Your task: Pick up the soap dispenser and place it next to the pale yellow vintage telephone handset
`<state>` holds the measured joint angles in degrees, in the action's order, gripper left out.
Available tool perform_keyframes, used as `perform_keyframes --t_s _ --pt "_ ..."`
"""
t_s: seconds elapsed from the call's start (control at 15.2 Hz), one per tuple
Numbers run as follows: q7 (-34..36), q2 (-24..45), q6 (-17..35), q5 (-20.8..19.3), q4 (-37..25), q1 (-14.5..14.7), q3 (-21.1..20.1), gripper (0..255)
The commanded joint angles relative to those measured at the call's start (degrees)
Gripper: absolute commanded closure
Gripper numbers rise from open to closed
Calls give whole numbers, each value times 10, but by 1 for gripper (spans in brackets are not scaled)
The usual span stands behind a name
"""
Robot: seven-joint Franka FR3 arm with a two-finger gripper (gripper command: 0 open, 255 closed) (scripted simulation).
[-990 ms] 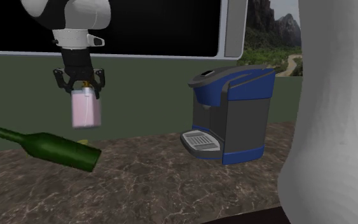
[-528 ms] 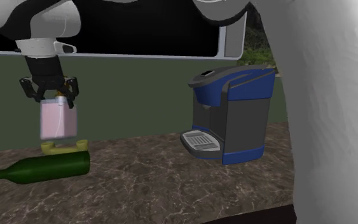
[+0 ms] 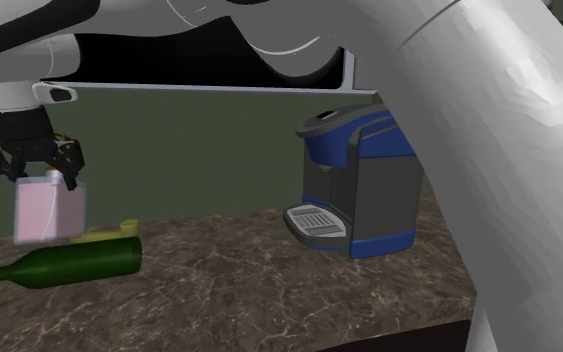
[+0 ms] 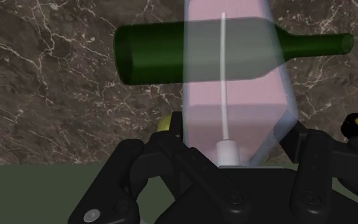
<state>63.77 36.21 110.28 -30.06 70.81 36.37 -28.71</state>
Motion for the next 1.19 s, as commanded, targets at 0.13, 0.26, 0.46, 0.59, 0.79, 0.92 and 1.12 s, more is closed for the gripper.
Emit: perform_keyframes --t_s 0.13,0.26,0.46,0.59,0.79,0.92,1.12 --pt "11 7 25 -6 19 0 3 255" --pt "15 10 37 -9 30 -1 5 255" --pt "22 15 56 -14 45 -2 7 255" --pt "26 19 67 -18 53 -3 9 255" --pt "33 26 84 -24 65 -4 12 255" --pt "38 32 95 -28 72 -3 14 255" --pt "45 40 111 -35 81 -3 17 255"
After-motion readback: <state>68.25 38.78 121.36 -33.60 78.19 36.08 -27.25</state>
